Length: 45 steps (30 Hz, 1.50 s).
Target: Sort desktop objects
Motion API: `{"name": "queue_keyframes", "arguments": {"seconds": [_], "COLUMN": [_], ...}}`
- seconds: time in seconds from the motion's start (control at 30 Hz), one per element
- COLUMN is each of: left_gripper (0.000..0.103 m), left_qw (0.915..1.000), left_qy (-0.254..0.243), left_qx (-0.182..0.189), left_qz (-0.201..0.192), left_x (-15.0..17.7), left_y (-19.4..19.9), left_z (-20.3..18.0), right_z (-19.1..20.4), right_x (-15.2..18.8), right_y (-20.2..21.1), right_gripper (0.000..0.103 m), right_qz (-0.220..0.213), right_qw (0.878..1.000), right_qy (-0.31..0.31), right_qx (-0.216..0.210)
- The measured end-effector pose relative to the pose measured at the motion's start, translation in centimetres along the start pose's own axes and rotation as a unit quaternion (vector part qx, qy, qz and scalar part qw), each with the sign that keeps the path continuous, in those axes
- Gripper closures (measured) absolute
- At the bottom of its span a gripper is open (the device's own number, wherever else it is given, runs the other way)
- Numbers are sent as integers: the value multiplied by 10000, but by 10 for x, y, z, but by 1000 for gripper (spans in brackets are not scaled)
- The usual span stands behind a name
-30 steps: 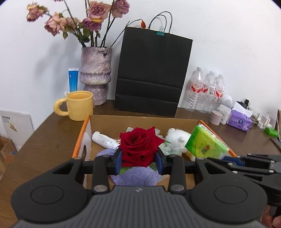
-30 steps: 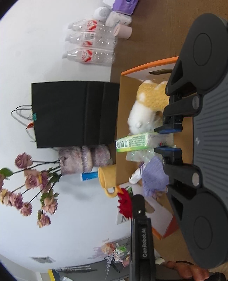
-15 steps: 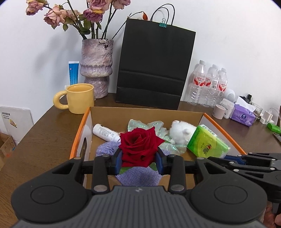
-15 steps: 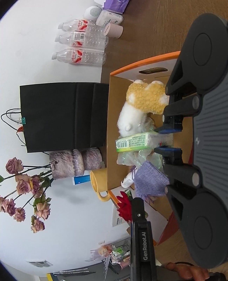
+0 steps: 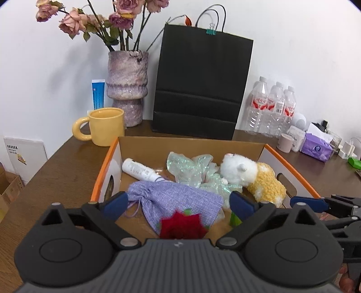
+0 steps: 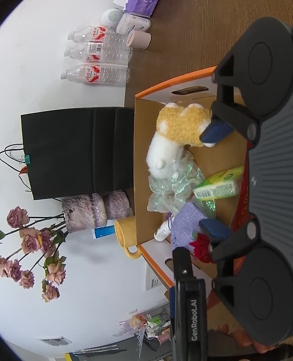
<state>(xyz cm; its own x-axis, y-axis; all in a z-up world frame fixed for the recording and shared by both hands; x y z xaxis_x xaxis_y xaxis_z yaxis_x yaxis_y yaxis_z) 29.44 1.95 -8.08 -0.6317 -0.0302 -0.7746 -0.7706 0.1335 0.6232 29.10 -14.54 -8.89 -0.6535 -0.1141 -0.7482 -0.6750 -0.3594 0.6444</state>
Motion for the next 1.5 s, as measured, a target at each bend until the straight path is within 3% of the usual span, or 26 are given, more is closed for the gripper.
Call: {"name": "queue_keyframes", "arguments": {"seconds": [0.3, 1.03, 1.5], "left_gripper": [0, 0, 0], "left_qw": [9997, 9996, 9972], "left_qy": [234, 235, 424], "left_qx": [-74, -109, 42], "left_qz": [-14, -61, -613], "left_x": [-1, 4, 21], "left_y": [0, 2, 29], "left_z": [10, 9, 1], "right_z": [1, 0, 10], "right_x": [2, 7, 28], "right_y": [-3, 2, 36], "right_gripper": [22, 21, 0], "right_qz": [53, -19, -363], "right_qw": [10000, 9999, 9992], "right_qy": [23, -62, 185], "right_qx": [-18, -110, 14]}}
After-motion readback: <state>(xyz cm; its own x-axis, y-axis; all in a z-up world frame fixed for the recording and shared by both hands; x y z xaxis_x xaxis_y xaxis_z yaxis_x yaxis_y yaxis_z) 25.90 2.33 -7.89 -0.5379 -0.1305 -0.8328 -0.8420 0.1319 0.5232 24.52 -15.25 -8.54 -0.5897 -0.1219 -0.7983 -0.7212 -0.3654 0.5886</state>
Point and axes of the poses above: each gripper's, at about its wrist camera, not at the fingertips, and y roughly against the way its jaws point, z to its left, x to its underside, the point moved 7 cm from there along -y, roughly the way its jaws point, and after that the axes turned 8 degrees about z, right-handed, at the moved point
